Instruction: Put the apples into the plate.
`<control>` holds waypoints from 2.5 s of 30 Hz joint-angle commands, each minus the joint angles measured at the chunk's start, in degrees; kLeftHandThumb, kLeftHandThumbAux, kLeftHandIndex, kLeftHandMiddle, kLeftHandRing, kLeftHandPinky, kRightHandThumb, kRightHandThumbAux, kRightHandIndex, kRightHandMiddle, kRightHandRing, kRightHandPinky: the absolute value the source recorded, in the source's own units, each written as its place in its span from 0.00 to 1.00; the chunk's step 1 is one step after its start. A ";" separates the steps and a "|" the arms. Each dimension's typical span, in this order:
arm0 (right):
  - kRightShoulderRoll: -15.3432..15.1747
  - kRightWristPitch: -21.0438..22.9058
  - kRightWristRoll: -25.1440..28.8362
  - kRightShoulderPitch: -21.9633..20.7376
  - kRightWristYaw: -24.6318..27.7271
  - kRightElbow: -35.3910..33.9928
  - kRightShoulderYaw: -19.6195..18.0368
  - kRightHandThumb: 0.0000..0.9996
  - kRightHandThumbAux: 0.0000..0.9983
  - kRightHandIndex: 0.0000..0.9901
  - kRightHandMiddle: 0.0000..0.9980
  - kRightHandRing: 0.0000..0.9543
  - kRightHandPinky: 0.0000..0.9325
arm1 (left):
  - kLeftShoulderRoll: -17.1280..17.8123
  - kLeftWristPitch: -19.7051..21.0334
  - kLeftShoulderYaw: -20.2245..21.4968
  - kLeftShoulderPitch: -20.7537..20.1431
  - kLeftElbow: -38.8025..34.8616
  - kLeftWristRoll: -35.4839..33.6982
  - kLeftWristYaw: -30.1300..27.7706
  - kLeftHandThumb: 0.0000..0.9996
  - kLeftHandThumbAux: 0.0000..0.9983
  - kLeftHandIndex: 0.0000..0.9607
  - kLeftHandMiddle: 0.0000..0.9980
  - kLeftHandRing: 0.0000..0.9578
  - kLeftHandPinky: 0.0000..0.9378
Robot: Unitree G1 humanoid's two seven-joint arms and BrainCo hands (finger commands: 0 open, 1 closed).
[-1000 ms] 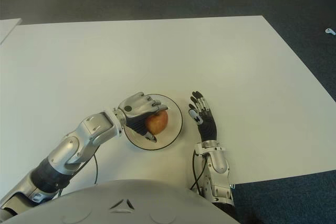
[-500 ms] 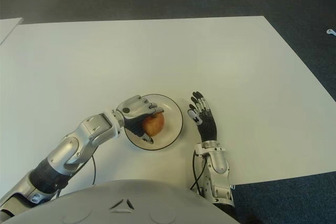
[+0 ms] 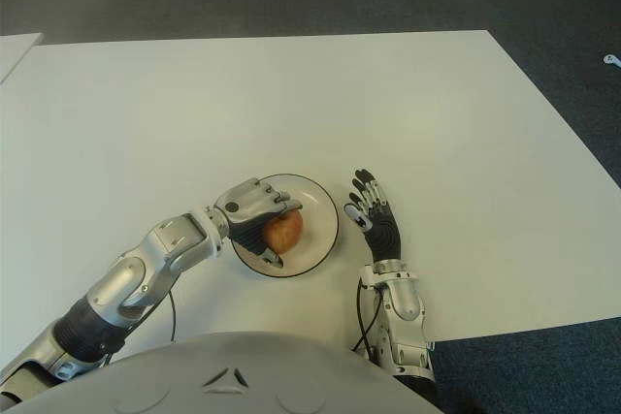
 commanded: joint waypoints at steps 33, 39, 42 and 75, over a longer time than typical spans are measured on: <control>0.56 1.74 -0.72 0.96 -0.66 2.12 0.14 0.12 0.50 0.00 0.00 0.00 0.00 | 1.72 -3.41 0.51 -0.39 6.60 4.31 12.15 0.23 0.43 0.12 0.14 0.14 0.14; 0.38 2.24 -0.57 0.85 -0.57 2.19 0.26 0.12 0.52 0.00 0.00 0.00 0.00 | 1.96 -2.91 -0.26 -1.82 5.86 5.56 8.39 0.12 0.38 0.01 0.01 0.01 0.02; 0.28 2.13 -0.55 0.89 -0.48 2.41 0.21 0.12 0.54 0.00 0.00 0.00 0.00 | 2.11 -2.58 -0.37 -2.02 5.10 6.77 7.62 0.09 0.36 0.00 0.00 0.00 0.00; 0.74 1.76 1.85 0.34 1.30 2.85 0.06 0.14 0.50 0.01 0.00 0.00 0.00 | -0.16 1.64 1.94 1.67 5.49 10.20 22.87 0.10 0.24 0.00 0.00 0.00 0.00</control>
